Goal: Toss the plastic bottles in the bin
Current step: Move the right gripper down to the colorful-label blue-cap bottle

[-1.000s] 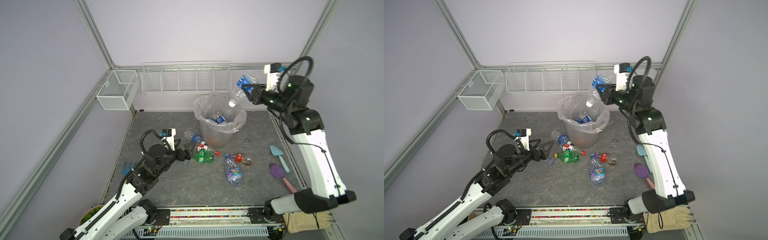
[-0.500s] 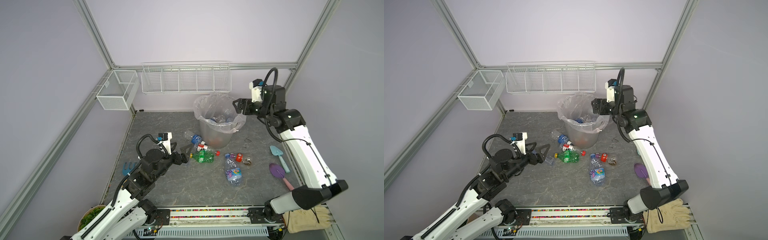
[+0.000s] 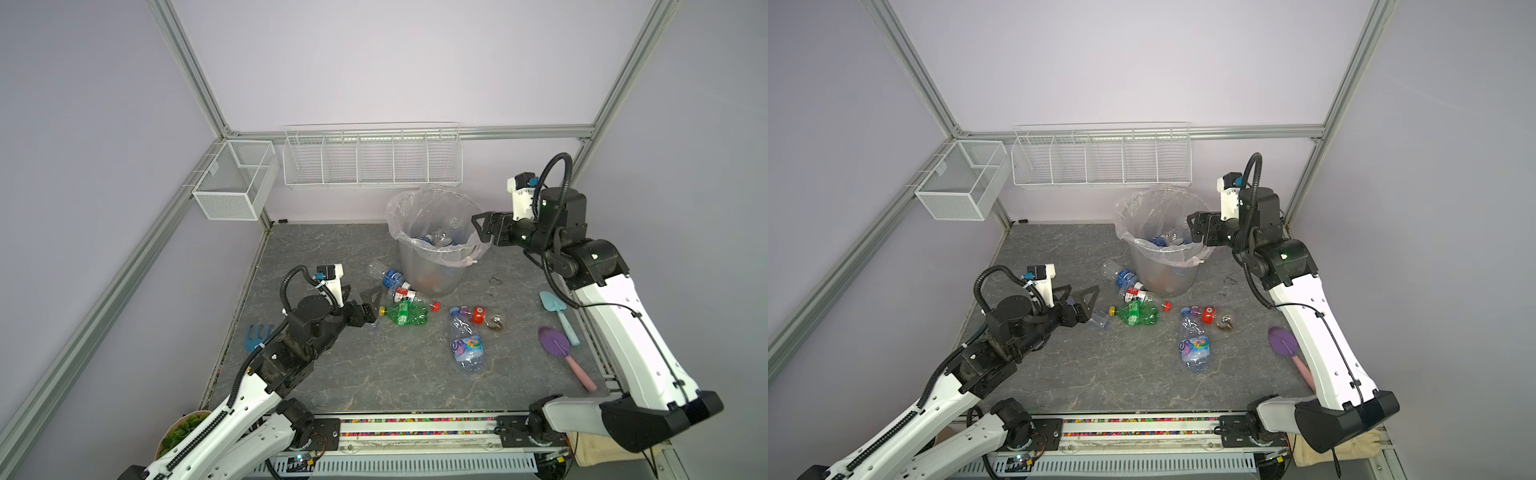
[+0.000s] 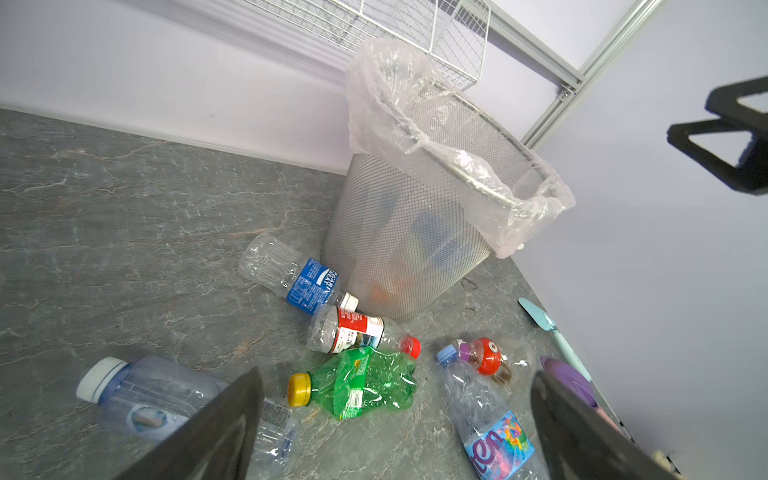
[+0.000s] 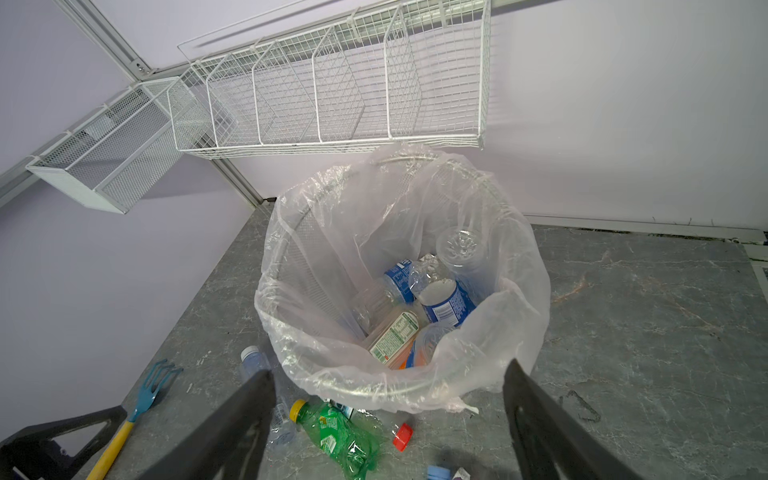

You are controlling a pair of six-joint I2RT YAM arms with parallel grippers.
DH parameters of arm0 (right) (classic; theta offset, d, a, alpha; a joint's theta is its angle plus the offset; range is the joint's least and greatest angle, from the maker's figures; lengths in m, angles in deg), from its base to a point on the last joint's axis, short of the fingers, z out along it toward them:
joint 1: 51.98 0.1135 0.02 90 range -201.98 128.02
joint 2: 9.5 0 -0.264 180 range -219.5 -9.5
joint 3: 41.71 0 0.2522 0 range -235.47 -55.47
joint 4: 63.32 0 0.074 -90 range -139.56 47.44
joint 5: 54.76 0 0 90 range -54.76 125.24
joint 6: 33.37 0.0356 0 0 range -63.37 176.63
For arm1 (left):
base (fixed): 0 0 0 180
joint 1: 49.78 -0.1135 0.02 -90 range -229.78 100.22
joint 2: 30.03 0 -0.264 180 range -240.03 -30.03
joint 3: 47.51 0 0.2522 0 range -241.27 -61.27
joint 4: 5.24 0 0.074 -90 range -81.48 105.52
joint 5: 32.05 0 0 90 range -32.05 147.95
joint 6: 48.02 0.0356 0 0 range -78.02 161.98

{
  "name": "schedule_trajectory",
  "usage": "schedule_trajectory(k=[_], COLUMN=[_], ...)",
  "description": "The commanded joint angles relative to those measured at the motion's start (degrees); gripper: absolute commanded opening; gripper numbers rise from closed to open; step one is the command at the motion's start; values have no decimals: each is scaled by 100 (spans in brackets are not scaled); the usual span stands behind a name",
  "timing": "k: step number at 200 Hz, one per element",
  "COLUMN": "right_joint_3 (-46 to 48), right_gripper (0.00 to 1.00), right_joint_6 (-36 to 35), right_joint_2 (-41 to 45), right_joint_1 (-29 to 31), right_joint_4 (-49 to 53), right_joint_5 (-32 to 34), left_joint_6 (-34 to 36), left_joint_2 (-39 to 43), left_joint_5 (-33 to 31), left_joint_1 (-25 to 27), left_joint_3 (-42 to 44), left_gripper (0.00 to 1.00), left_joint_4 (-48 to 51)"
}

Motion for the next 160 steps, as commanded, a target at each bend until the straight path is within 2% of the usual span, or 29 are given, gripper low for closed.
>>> schedule_trajectory(k=[1,23,52,91,119,148,160], right_joint_3=[261,691,1744,2717,3342,4097,4352], right_gripper=[88,88,88,88,88,88,88], right_joint_6=[54,187,457,707,982,1205,1246], right_joint_2=[327,578,1030,1505,1779,1998,1990], right_joint_1=[35,30,35,33,38,37,36], right_joint_4=[70,151,-97,204,485,451,351], right_joint_5=[-3,95,204,710,1076,1028,688], left_joint_6=[-250,-267,-398,-404,-689,-709,-728], left_joint_2=[47,64,67,-59,-255,-495,-526], left_joint_5=[-364,-413,-574,-803,-832,-648,-710], left_joint_1=[32,31,31,31,31,31,31], left_joint_3=[19,1,-19,-283,-339,-480,-482], left_gripper=[99,99,99,99,99,99,99], left_joint_4=[88,117,171,641,652,733,738])
